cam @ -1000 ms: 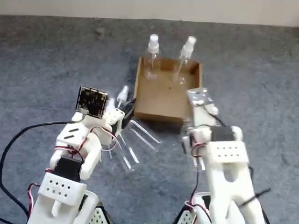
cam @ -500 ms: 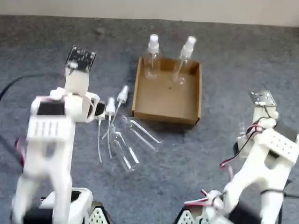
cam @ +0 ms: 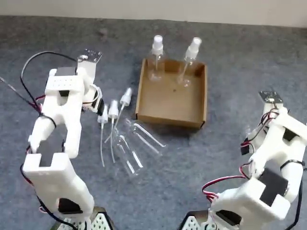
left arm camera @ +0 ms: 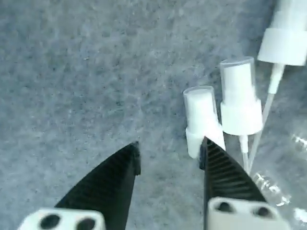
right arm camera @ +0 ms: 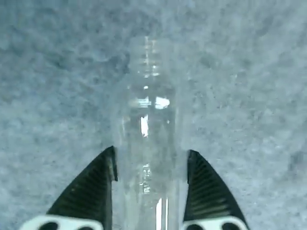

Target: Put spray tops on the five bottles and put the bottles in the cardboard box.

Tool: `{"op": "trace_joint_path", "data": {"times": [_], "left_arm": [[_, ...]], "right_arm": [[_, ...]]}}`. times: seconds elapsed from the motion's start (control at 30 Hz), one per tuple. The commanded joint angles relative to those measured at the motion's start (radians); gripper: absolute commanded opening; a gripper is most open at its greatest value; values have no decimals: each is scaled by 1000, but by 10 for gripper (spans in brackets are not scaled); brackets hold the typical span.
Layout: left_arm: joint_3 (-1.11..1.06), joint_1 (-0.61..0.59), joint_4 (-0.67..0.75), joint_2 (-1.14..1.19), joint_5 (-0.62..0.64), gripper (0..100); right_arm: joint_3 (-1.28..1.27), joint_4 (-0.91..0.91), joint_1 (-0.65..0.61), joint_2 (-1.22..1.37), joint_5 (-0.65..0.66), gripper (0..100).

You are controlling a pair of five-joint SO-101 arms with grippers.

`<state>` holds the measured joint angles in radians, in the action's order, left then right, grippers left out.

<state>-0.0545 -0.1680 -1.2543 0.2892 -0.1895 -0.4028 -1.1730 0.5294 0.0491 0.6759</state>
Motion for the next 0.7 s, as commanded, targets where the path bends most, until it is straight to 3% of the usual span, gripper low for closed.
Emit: {"op": "trace_joint_path", "data": {"times": [0.0, 0.47, 0.67], "left_arm": [[53, -7, -2, 21, -8, 155], [54, -2, -2, -33, -3, 155], [153, 54, -60, -25, -2, 155]], "right_arm": [[42, 16, -1, 2, 8, 11], [42, 15, -1, 2, 8, 11], [42, 15, -1, 2, 8, 11]]}}
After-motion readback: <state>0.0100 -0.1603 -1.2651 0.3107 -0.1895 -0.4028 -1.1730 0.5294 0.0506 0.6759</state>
